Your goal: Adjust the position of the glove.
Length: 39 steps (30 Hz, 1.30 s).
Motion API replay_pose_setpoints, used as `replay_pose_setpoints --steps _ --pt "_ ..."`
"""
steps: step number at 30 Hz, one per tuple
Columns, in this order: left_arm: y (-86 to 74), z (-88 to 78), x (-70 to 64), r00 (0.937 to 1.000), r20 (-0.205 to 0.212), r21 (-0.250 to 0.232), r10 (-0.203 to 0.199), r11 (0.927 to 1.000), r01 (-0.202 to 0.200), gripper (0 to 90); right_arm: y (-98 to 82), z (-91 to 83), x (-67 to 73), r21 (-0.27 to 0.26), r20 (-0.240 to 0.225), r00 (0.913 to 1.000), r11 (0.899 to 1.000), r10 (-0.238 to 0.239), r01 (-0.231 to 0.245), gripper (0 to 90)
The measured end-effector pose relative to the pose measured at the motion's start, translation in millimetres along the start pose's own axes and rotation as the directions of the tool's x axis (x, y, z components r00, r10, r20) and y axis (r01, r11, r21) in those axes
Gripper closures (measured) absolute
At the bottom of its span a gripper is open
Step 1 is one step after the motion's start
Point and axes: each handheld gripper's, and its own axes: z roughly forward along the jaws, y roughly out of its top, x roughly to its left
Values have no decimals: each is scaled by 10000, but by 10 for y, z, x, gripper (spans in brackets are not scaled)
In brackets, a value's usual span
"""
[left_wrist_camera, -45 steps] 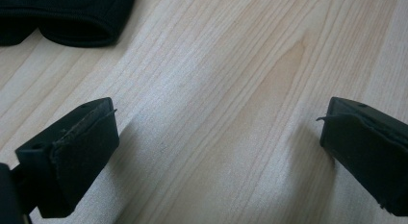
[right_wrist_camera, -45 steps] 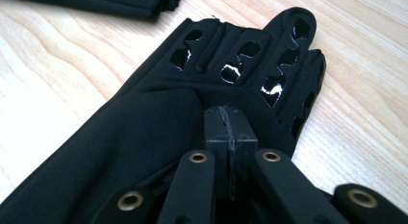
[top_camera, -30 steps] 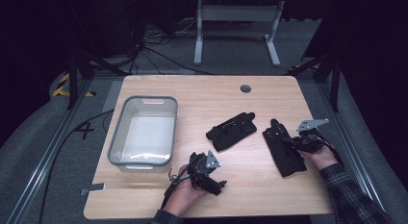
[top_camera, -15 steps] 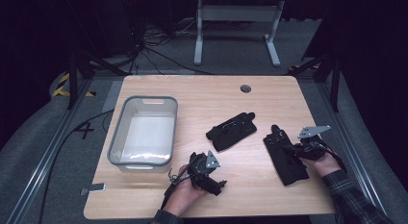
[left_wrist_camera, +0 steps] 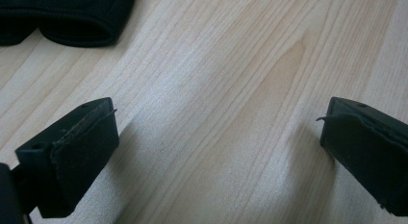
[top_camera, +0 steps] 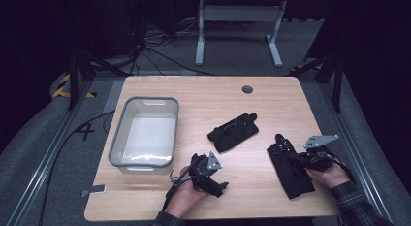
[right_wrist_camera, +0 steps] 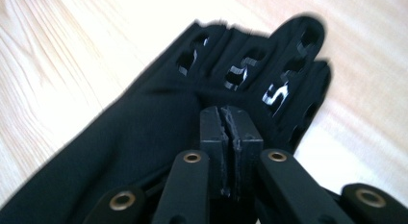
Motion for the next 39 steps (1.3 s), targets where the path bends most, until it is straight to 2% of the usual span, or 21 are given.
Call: replay_pose_setpoints --steps 3,11,15,17,22,25,28,39 --pt "0 1 0 10000 11 -1 -5 10000 5 1 49 -27 -35 -216 -9 10000 9997 95 -96 874" --pt "2 4 0 10000 6 -10 -28 10000 28 1 342 51 -292 -800 284 9994 9966 203 -180 900" --pt "2 4 0 10000 2 -9 -33 10000 33 1 407 124 -381 -825 280 9993 9963 259 -236 900" --pt "2 3 1 10000 -6 -5 -32 10000 32 1 453 215 -457 -747 312 9991 9968 291 -267 900" --pt "2 4 0 10000 2 -8 -32 10000 32 1 483 333 -537 -581 381 9989 9980 280 -258 900" --pt "2 3 1 10000 -4 -5 -30 10000 30 1 482 389 -555 -450 286 9992 9986 287 -274 900" --pt "2 3 0 10000 -6 -6 -34 10000 34 1 465 454 -542 -111 416 9990 9998 185 -180 900" --pt "2 3 0 10000 -7 -2 -32 10000 32 1 415 404 -535 -6 540 9984 9998 182 -182 900"
